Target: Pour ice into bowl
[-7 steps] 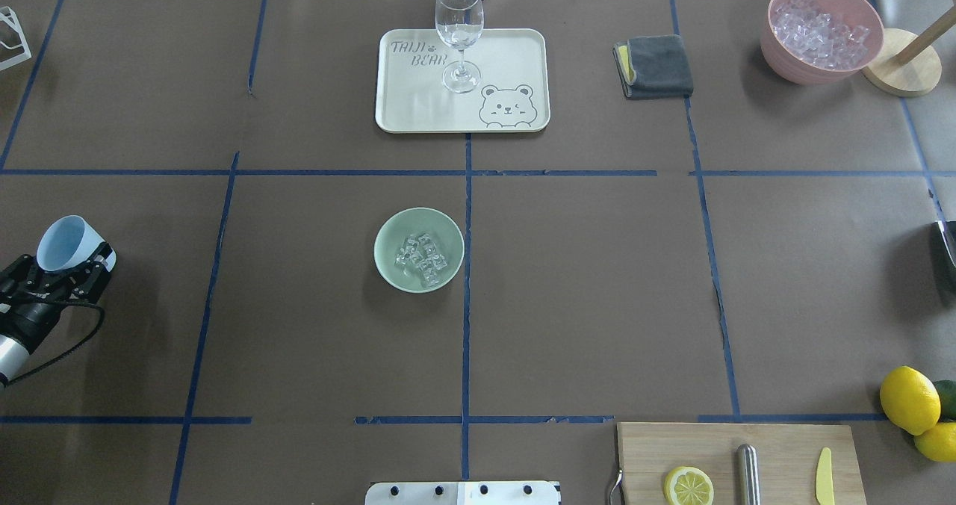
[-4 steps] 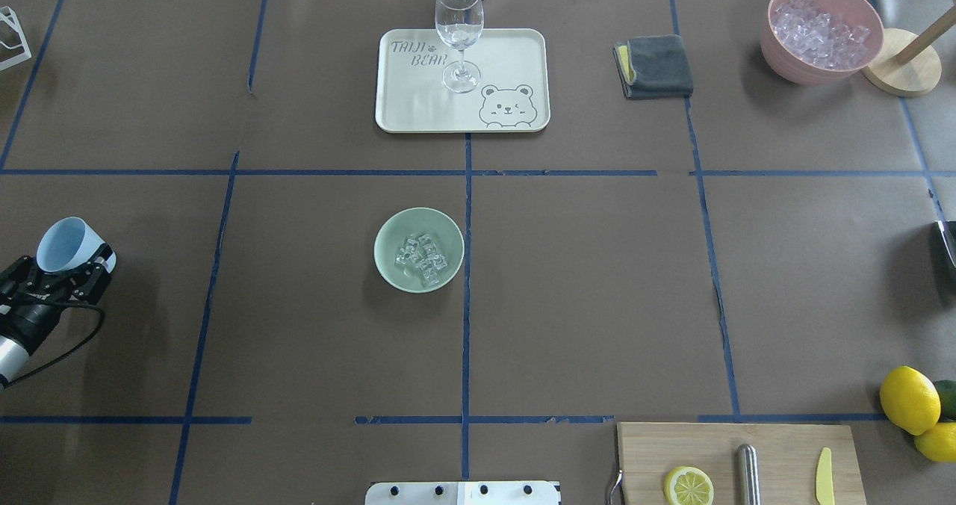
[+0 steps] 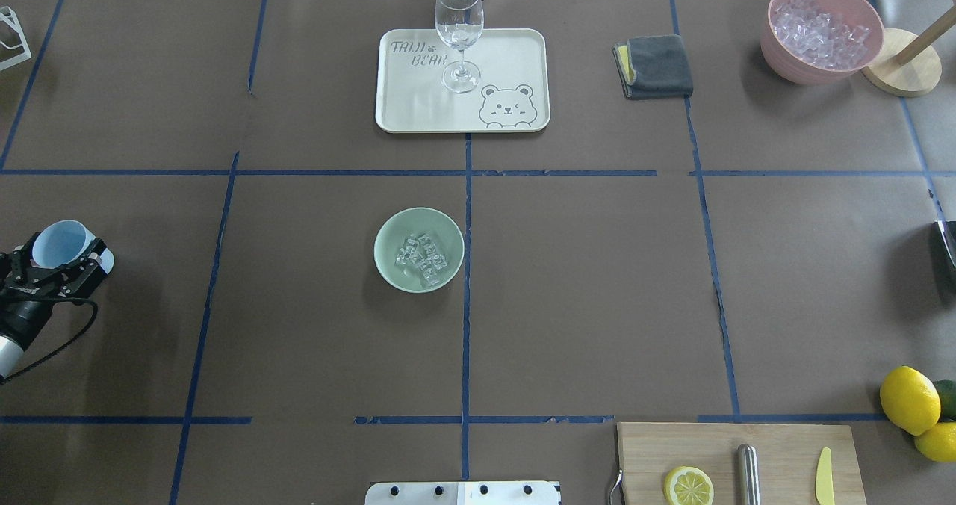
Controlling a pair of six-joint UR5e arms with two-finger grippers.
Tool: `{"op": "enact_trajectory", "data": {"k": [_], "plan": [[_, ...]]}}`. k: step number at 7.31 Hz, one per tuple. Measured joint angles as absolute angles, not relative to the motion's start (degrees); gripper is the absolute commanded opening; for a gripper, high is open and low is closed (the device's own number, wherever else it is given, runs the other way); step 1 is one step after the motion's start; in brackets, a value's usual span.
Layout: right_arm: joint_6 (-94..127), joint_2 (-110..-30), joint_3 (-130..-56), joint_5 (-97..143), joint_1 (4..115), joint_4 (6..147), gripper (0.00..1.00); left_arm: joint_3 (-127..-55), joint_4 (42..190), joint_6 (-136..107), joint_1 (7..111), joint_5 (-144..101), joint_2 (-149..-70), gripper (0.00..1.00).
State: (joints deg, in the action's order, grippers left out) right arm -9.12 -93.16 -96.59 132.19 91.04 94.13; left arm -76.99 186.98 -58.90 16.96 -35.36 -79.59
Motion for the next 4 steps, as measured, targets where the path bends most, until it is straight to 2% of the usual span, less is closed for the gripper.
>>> {"op": "enact_trajectory", "data": {"k": [4], "plan": [[-8.79, -93.03, -96.66, 132.32, 91.22, 94.13, 1.0, -79.97, 187.44, -58.75, 16.96, -31.27, -79.24, 1.0]]}}
